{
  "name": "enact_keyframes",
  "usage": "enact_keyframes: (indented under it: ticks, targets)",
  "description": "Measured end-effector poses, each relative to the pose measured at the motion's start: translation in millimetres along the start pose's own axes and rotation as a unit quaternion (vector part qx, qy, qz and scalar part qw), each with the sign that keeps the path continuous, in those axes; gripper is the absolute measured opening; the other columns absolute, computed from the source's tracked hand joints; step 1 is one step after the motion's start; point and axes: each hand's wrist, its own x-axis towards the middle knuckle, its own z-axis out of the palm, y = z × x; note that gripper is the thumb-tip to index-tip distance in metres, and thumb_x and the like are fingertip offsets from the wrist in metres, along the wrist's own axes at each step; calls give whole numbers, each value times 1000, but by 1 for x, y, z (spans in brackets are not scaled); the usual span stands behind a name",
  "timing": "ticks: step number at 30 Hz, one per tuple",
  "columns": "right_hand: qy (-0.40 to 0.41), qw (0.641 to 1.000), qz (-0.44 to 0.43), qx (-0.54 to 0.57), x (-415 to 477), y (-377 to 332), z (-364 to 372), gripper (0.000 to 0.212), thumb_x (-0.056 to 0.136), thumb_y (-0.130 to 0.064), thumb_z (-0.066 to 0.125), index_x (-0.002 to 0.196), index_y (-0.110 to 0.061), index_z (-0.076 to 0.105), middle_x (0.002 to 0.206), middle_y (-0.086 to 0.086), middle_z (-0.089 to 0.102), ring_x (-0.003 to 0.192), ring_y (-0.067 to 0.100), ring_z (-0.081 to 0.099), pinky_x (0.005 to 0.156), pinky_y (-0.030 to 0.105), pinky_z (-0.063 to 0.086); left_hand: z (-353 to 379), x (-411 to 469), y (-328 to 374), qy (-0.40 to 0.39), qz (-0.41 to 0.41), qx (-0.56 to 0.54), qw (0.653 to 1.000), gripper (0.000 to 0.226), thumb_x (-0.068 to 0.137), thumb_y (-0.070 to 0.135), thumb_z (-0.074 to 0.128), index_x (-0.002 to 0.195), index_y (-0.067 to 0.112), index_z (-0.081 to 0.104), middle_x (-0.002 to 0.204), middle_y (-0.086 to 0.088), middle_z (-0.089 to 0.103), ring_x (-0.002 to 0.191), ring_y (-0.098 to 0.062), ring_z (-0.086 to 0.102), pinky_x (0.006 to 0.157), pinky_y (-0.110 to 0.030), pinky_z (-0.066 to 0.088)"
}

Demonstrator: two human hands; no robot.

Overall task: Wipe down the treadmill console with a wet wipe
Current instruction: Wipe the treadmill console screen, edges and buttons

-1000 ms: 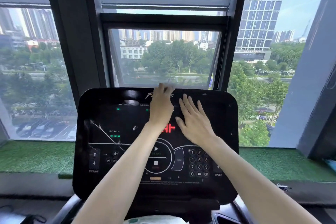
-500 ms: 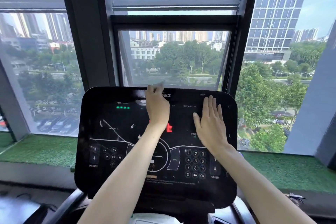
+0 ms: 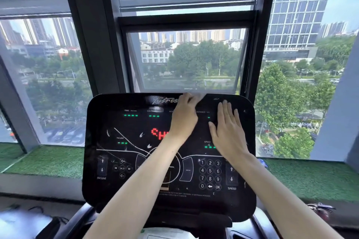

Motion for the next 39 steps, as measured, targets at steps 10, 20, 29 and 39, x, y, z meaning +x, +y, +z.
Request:
enact_keyframes:
  ticks: [10, 20, 29, 39]
  targets:
    - [12, 1000, -18, -5, 0, 5, 0, 58, 98, -21, 36, 147, 3, 17, 155, 20, 15, 145, 28, 12, 118, 37, 2, 8, 7, 5, 11, -33, -29, 999, 45, 89, -5, 48, 129, 15, 55, 107, -7, 51, 98, -16, 48, 83, -24, 44]
    - [18, 999, -38, 28, -2, 17, -7, 60, 92, -5, 40, 147, 1, 18, 155, 16, 17, 145, 25, 12, 119, 39, 7, 18, 12, 17, 9, -61, -44, 997, 47, 90, -6, 47, 133, 14, 51, 105, -3, 47, 98, -14, 47, 82, -17, 40]
    - [38, 999, -6, 22, -14, 35, -13, 57, 91, -1, 41, 146, -2, 27, 154, 13, 23, 144, 20, 16, 118, 32, -1, 24, 15, 36, -30, -57, -30, 997, 55, 86, -12, 45, 134, 14, 50, 112, -5, 45, 105, -17, 45, 78, -14, 36]
    - [44, 999, -11, 9, -13, 34, -9, 57, 88, 2, 44, 143, 2, 31, 151, 18, 28, 143, 24, 19, 118, 36, 2, 27, 20, 40, -1, -67, -26, 997, 44, 88, -9, 45, 126, 10, 57, 100, -5, 51, 97, -17, 44, 80, -18, 34]
